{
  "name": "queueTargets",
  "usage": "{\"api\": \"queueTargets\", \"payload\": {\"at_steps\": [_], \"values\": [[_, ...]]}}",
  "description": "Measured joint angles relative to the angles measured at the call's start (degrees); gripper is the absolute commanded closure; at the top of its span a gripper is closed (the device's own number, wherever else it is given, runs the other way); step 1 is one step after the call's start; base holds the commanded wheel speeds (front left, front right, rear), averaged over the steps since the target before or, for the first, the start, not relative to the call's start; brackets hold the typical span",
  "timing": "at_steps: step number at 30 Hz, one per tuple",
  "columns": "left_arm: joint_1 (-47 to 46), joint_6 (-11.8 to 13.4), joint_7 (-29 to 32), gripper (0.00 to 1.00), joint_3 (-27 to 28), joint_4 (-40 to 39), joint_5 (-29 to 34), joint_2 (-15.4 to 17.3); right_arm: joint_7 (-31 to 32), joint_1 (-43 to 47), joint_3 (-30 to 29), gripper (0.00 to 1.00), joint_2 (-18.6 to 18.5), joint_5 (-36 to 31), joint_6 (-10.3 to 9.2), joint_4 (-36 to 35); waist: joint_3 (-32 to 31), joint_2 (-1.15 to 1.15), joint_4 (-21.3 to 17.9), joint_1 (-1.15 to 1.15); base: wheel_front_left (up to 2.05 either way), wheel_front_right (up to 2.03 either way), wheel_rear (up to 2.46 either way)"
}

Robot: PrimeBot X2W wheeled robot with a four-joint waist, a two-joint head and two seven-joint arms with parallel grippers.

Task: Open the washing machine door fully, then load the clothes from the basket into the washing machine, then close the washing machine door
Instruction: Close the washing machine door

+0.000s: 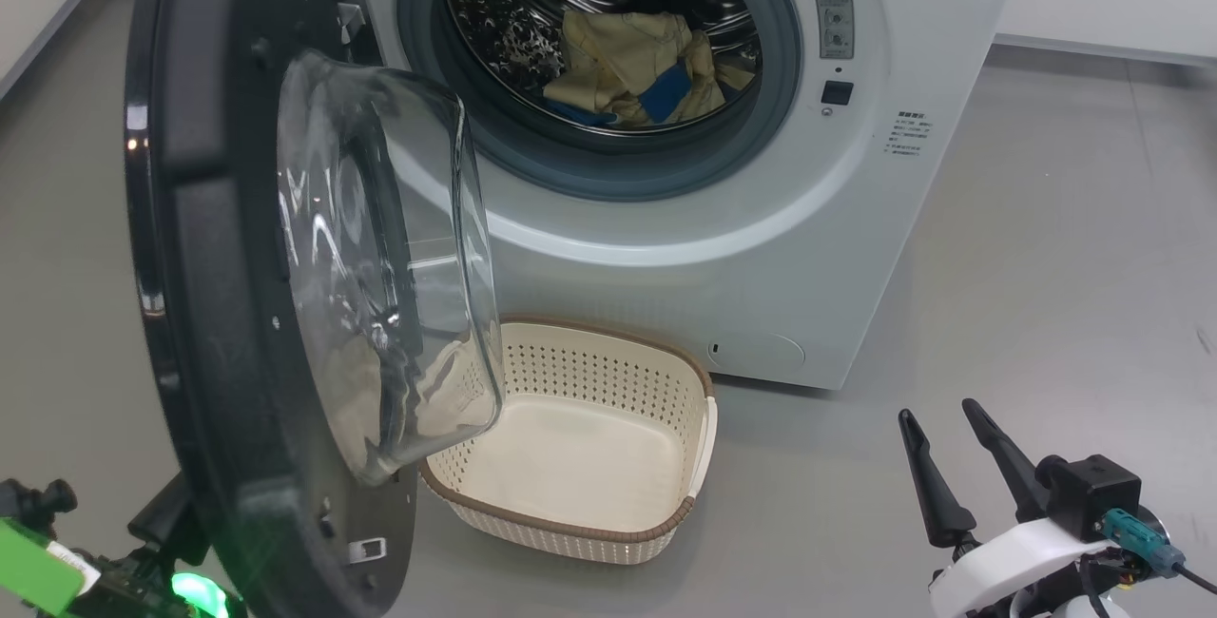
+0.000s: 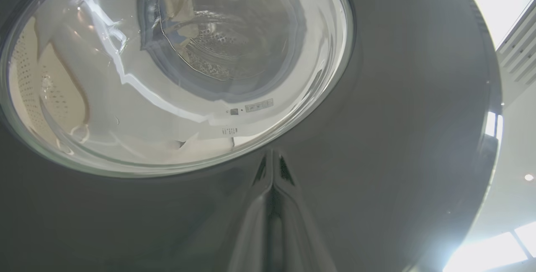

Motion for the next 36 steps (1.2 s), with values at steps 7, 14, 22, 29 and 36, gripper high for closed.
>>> {"api": "queueTargets", "payload": {"at_steps": [7,14,22,29,36], "values": [[0.1,0.0,0.5,1.0,-4.1,-3.6,0.5,-1.7,0.0,0.0,0.2,0.0,0.0,0.0,0.0,0.0,0.4,0.0,-1.5,0.0,0.0,0.0,0.0],[0.1,0.0,0.1,1.0,-7.5,-4.6,0.9,-2.5,0.0,-0.2,0.7,0.0,-0.1,0.0,0.0,0.1,0.5,0.0,-3.2,0.0,0.0,0.0,0.0],[-0.3,-0.3,-1.9,1.0,-10.5,-4.4,1.2,-2.9,0.0,-0.6,1.3,0.0,-0.4,0.0,0.0,0.3,0.6,0.0,-5.6,0.0,0.0,0.0,0.0],[-2.7,-0.5,-4.7,1.0,-12.9,-3.4,1.4,-3.2,0.0,-0.7,1.5,0.0,-0.7,0.0,0.0,0.4,1.1,0.0,-8.8,0.0,0.0,0.0,0.0],[-6.7,-0.6,-8.4,1.0,-14.6,-1.1,2.5,-3.2,0.0,-1.2,1.6,0.0,-1.2,0.1,0.0,0.5,1.8,0.0,-12.1,0.0,0.0,0.0,0.0]]}}
